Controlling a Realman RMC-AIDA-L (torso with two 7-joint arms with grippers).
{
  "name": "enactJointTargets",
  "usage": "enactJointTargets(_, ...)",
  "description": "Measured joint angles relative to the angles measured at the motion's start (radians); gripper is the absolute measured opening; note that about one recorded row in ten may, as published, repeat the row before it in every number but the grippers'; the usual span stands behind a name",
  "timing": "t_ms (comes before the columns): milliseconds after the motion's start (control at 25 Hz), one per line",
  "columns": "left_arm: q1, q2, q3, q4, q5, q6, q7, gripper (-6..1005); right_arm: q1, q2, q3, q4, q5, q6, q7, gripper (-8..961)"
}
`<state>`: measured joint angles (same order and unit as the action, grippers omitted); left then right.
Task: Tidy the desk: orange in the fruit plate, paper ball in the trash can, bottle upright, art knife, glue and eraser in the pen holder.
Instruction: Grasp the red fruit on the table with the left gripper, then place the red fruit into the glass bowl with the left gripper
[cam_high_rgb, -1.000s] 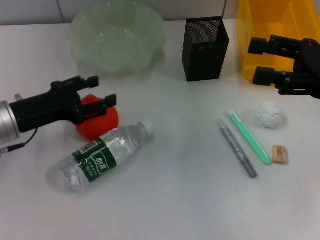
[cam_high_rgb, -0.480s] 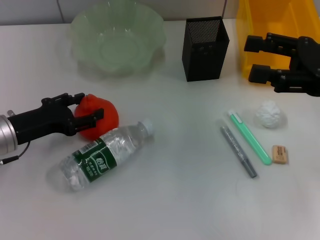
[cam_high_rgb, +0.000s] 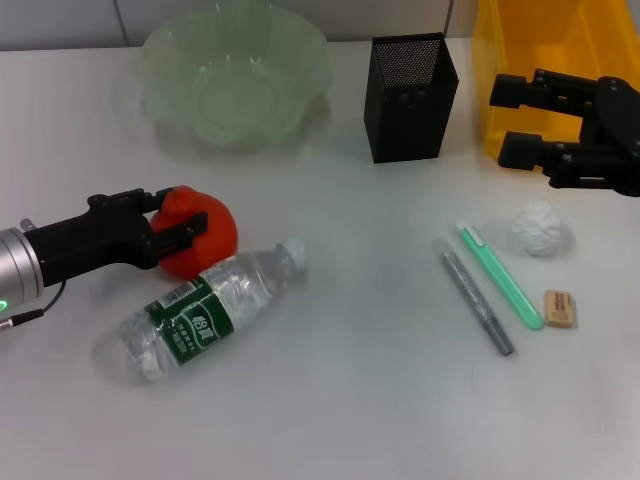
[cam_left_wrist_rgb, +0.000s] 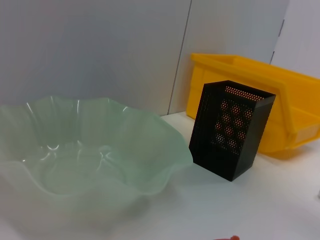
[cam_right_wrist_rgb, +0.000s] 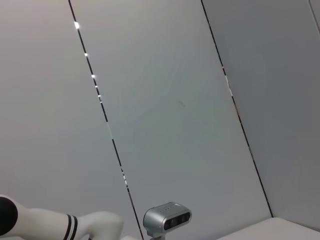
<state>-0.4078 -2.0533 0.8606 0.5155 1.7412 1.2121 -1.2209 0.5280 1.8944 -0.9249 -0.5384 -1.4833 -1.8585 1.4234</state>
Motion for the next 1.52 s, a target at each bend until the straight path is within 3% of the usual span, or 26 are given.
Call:
enactJointTargets(160,0.0,-0.003,-0.003,0.012,-0.002,0.022,-0.002,480,-0.008,0.0,0.0,0.0,0.0,0.0,-0.002,832)
enactJointTargets(360,-0.002,-0.004,-0.019,0.073,-0.025,0.09,-0.043,379,-0.017,0.002,0.0,0.0,0.0,0.0,-0.009,832)
enactJointTargets(680,-0.025,-0.005,-0.025,0.145,-0.137,0.095,-0.06,250,-0.028,0.01,0.0,0.0,0.0,-0.004,-0.014,832)
enactJointTargets(920,-0.132,-0.017,-0.018,0.129,-0.23,-0.063,-0.036,201,-0.03,0.023,0.0,0.0,0.0,-0.005,-0.022,832)
enactJointTargets(960,-0.188,-0.018,-0.014,0.099,-0.23,-0.151,-0.027,194,-0.03,0.025,0.0,0.0,0.0,-0.007,-0.023,832)
enactJointTargets(1000,-0.188,-0.018,-0.014,0.099,-0.23,-0.151,-0.027,187,-0.03,0.025,0.0,0.0,0.0,-0.007,-0.023,831)
enactJointTargets(1160,-0.292,-0.017,0.051,0.045,-0.224,-0.363,-0.031,182,-0.039,0.029,0.0,0.0,0.0,-0.008,-0.023,831)
enactJointTargets(1360,-0.331,-0.019,0.154,0.043,-0.224,-0.528,-0.038,216,-0.044,0.033,0.0,0.0,0.0,-0.008,-0.023,831)
enactJointTargets(1520,-0.335,-0.02,0.177,0.043,-0.224,-0.544,-0.041,259,-0.044,0.035,0.0,0.0,0.0,-0.006,-0.023,831)
